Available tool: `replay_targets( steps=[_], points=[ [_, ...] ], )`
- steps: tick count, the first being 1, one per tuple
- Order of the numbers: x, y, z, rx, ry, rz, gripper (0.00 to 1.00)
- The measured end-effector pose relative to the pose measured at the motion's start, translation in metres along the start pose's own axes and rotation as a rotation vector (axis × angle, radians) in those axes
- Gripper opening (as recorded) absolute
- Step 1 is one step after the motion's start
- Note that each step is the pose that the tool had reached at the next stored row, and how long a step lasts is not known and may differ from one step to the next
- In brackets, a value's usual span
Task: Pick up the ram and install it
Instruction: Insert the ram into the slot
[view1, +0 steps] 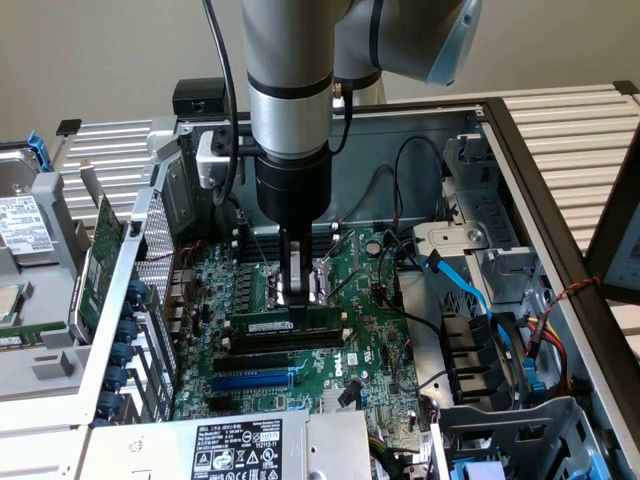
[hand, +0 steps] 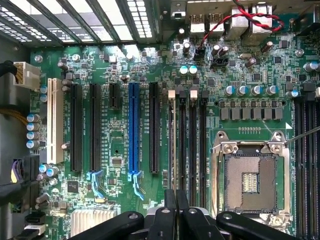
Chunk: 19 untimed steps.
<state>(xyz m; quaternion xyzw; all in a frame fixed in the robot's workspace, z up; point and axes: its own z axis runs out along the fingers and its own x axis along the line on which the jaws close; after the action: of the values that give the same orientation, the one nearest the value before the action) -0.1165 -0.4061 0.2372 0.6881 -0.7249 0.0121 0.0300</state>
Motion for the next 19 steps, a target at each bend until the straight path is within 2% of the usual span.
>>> replay_targets(
  steps=[19],
  points=[
    [-0.0008,0.0015,0.0048,0.0003,0.0002,0.001,0.12]
  ],
)
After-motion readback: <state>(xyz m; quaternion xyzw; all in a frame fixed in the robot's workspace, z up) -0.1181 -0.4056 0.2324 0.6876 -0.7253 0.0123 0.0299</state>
